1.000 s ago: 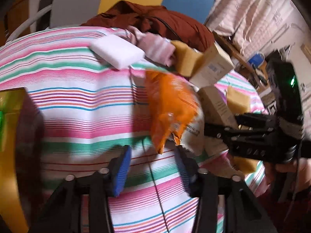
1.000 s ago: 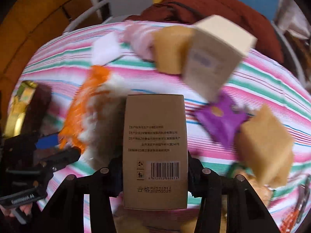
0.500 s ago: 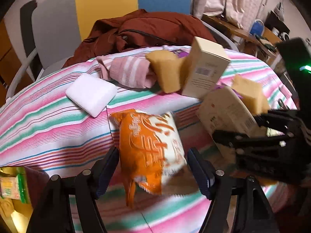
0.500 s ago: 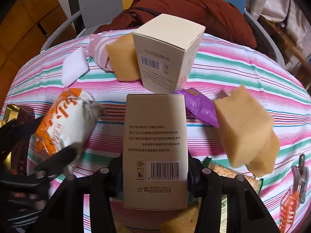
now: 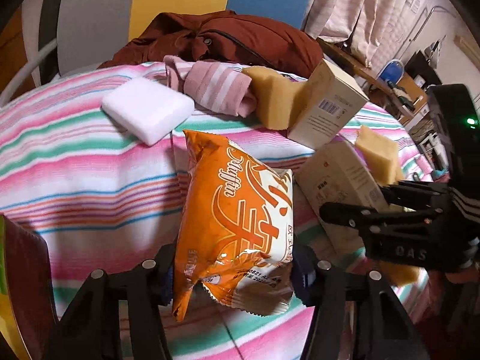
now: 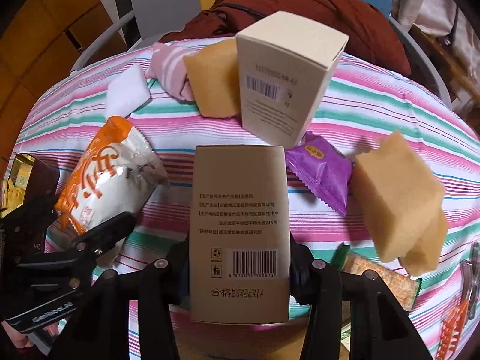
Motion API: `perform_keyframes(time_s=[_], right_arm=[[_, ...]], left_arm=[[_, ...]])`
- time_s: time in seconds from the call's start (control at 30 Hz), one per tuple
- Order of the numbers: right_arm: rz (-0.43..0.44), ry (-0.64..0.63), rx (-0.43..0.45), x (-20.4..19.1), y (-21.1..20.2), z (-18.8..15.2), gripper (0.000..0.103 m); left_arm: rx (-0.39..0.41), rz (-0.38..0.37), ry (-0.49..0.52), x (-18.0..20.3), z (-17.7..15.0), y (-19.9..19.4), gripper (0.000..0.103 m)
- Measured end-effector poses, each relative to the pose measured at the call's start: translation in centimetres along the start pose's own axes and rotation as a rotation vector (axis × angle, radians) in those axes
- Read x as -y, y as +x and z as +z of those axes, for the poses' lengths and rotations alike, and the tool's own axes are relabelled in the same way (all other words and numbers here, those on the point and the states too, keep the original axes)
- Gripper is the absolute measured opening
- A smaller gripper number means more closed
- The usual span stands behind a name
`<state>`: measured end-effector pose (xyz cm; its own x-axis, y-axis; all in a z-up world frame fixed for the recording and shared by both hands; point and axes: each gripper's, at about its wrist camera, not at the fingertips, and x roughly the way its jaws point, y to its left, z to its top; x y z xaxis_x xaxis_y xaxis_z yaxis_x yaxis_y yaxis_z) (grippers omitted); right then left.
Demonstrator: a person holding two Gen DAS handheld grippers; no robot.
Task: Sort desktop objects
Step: 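Carry the beige box and orange snack bag over the gold tray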
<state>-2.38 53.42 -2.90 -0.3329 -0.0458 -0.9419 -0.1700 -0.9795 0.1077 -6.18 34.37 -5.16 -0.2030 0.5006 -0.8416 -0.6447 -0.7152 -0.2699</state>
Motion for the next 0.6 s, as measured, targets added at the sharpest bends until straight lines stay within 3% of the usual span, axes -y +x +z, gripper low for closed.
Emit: perform_keyframes(time_s=[0.2, 0.6], right_arm=[[0.064, -0.021, 0.009, -1.0, 0.1, 0.1, 0.05], [-0.03, -0.112, 0.001, -3.5, 1.8, -0.3, 0.051]], left_arm=[[0.035, -0.018, 0.015, -1.0, -3.1, -1.7, 0.057], [0.057, -0.18, -0.109, -3.3, -8.3, -6.1, 0.054]])
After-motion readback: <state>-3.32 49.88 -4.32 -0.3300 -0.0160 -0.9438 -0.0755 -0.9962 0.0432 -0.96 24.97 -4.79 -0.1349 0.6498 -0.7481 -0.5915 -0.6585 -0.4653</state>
